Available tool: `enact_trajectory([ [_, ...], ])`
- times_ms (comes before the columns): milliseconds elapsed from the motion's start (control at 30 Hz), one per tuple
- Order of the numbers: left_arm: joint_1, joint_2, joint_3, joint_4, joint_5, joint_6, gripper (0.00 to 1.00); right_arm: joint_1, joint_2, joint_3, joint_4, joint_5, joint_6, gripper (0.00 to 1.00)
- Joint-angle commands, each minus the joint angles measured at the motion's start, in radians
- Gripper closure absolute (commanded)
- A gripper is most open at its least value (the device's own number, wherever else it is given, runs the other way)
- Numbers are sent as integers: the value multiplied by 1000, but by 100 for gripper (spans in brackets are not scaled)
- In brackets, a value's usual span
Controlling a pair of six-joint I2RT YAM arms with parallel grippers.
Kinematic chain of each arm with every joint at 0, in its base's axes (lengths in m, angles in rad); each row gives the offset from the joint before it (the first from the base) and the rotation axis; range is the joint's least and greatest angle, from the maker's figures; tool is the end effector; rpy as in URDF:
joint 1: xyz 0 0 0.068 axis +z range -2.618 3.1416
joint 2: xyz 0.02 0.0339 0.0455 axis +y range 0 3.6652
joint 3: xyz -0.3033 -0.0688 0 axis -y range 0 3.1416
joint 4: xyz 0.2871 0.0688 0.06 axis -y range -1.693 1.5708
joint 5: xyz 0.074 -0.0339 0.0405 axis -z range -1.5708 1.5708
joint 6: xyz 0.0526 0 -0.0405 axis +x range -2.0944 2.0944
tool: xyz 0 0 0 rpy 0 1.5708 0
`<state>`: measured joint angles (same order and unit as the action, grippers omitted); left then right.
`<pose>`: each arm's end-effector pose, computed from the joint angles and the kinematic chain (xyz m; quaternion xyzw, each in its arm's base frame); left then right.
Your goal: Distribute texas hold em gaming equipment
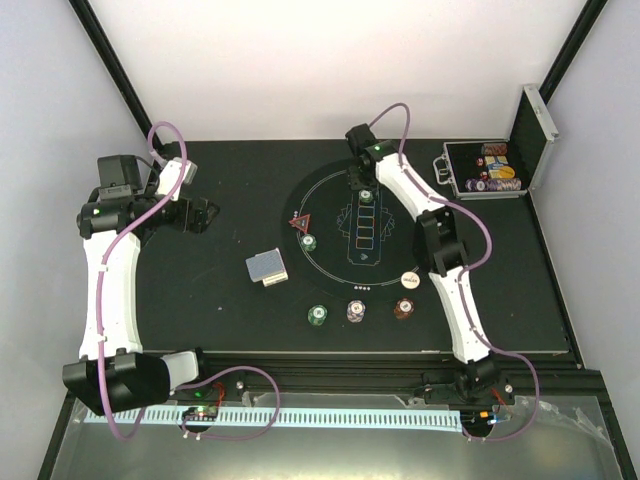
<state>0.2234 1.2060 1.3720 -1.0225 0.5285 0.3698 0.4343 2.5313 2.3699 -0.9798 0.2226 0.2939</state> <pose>0.2626 0.0325 0.4132 0.1572 0.8953 -0.1354 0.3943 0.5617 0.2477 0.1865 -0.0445 0.9702 -0.0260 0.2366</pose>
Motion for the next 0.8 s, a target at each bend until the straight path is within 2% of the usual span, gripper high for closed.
enact_trajectory([
  [0,8,-27,37,-30,20,16,1,31,-253,-162,-14,-26,15,27],
  [167,8,-31,30,-33,26,15,1,206,-586,-637,153,-24,47,23],
  [333,9,-35,18,-33,26,18,1,453,-763,-928,217,-66,136,15],
  [533,8,-53,8,-35,33,14,1,667,-786,-1096,287,-113,273,11],
  [767,8,-76,11,-45,29,22,1,733,-711,-1108,290,-117,301,11],
])
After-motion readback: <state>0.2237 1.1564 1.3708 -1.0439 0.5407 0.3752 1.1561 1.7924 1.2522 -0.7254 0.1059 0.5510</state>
